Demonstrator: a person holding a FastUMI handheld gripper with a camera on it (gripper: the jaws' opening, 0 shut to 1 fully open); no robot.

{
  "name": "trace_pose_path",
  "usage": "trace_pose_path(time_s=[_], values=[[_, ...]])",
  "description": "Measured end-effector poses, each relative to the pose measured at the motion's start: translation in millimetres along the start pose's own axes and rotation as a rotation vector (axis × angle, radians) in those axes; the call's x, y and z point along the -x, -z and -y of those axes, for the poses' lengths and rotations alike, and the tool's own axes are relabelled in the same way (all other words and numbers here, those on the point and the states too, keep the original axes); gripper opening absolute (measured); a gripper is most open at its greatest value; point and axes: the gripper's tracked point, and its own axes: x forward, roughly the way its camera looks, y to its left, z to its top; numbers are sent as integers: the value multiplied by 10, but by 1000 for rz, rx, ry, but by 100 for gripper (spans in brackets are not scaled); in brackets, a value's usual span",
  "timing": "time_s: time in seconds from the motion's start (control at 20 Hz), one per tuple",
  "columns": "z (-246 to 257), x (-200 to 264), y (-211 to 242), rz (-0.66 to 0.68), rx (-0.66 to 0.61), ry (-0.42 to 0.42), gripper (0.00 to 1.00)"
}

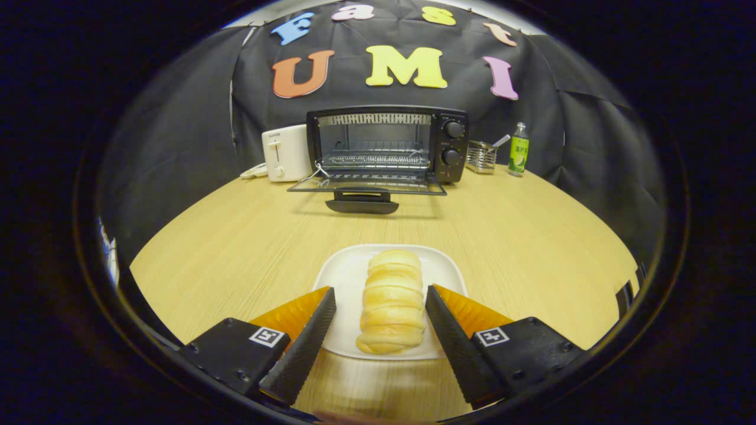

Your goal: Open the toaster oven, put the food inside, and close the toaster oven door.

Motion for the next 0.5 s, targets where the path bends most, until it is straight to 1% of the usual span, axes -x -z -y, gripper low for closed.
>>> trace_pose_path(time_s=[0.15, 0.2, 0.3, 0.4, 0.5], values=[[57, 2, -39, 20, -26, 28, 100], [58, 4, -22, 13, -33, 25, 95], [107, 33, -84, 39, -64, 33, 85], [72, 84, -184, 63, -116, -4, 75], [55, 134, -261, 81, -145, -24, 65]])
